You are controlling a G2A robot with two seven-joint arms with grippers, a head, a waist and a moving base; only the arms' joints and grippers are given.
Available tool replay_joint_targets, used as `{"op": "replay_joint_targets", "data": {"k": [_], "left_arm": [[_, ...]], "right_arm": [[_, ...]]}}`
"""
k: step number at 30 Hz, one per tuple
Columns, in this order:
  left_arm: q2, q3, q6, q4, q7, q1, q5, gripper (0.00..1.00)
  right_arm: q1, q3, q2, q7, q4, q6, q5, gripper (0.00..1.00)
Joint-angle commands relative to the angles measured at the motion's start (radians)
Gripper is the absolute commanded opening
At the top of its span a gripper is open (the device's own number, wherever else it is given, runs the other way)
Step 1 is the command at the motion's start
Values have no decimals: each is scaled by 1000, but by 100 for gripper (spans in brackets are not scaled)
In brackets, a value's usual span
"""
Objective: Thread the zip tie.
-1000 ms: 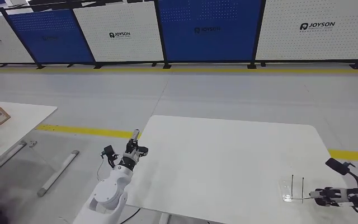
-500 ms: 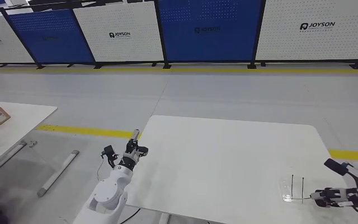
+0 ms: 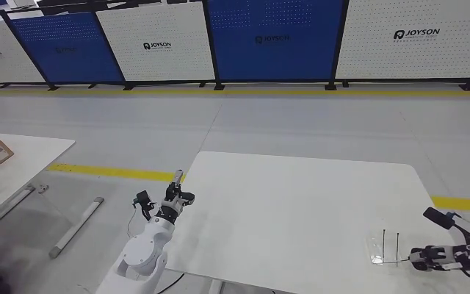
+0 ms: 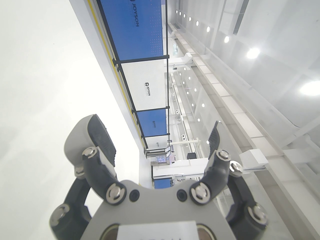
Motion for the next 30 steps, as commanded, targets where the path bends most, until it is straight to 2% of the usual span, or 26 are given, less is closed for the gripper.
{"op": "replay_joint_targets", "data": {"k": [1,6,9,13,19,29,30], "left_arm": [[0,0,0,0,0,0,0,100],[0,0,0,0,0,0,0,100],[0,0,0,0,0,0,0,100],[0,0,0,0,0,0,0,100],[0,0,0,0,0,0,0,100],[0,0,0,0,0,0,0,100],[0,0,0,0,0,0,0,100]], "right_arm": [[3,-5,2,0,3,0,3,0],[-1,0,11,0,6,-17,20,0],[-20,33,21,-1,1,-42,48,0],[-77,104,37,-25,-14,-81,100,0],[-207,233,58,-58,-46,-175,232,0],[-207,233,58,-58,-46,-175,232,0],[-211,231,57,-83,-56,-176,224,0]]}}
